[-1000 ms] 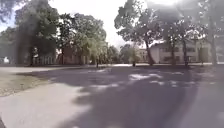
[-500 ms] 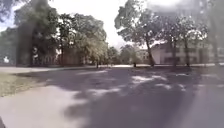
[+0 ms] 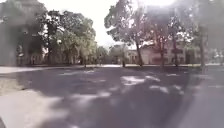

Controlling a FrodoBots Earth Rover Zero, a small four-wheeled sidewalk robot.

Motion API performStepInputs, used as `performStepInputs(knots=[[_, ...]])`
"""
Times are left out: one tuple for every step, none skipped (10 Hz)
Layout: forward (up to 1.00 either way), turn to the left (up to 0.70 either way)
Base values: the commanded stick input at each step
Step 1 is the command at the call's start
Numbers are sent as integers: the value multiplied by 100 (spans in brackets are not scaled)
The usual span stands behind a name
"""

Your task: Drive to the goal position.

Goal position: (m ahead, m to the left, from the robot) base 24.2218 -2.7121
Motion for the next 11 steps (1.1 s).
performStepInputs(knots=[[85,0],[85,0],[85,0],[85,0],[85,0],[85,0],[85,0],[85,0],[85,0],[85,0],[85,0]])
